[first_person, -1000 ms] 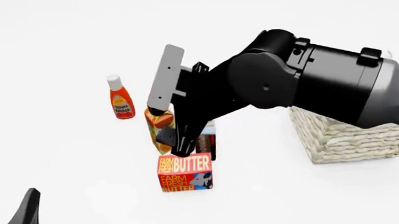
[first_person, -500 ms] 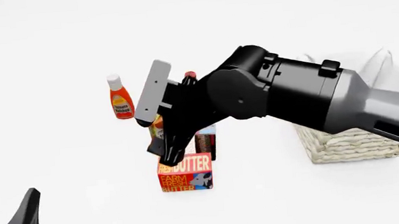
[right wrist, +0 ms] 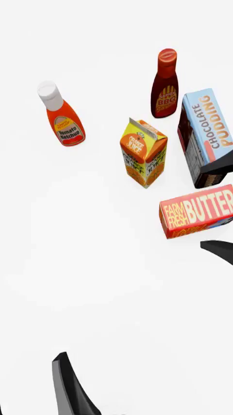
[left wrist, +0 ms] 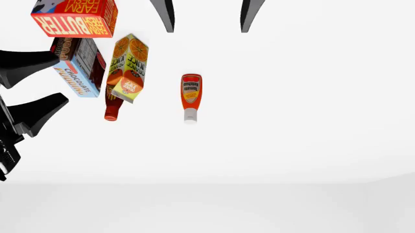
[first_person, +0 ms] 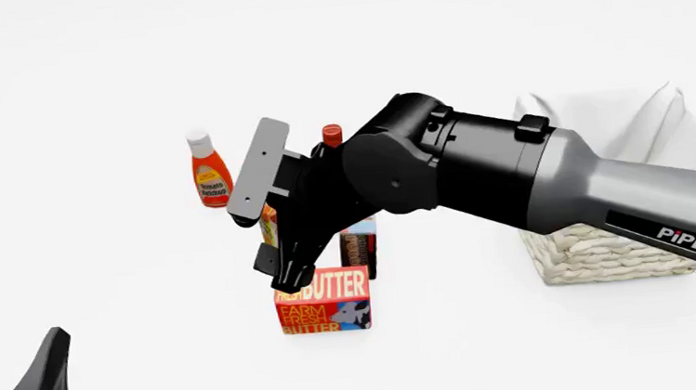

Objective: Pick the butter and place it in the basket.

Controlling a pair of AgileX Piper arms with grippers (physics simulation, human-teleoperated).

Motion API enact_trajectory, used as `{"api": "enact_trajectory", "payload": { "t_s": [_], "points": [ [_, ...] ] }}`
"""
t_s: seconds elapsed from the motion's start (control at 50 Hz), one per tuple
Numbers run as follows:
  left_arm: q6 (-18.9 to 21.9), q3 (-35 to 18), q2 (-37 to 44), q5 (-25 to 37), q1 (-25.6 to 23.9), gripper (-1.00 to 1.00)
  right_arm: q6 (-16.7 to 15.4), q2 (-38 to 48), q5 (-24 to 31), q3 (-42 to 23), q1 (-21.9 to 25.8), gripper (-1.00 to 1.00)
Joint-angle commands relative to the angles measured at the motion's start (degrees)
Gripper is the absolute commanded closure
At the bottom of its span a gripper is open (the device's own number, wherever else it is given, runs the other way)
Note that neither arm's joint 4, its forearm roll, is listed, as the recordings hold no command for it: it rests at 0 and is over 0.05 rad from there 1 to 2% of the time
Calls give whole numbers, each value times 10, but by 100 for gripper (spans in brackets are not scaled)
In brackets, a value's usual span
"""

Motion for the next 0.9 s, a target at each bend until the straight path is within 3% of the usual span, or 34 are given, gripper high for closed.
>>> {"api": "enact_trajectory", "payload": {
  "t_s": [0.02, 0.9],
  "points": [
    [0, 0, 0, 0, 0, -100, -2, 15, -1, -8, -6, -100],
    [0, 0, 0, 0, 0, -100, 13, 56, -19, -8, -4, -100]
  ]
}}
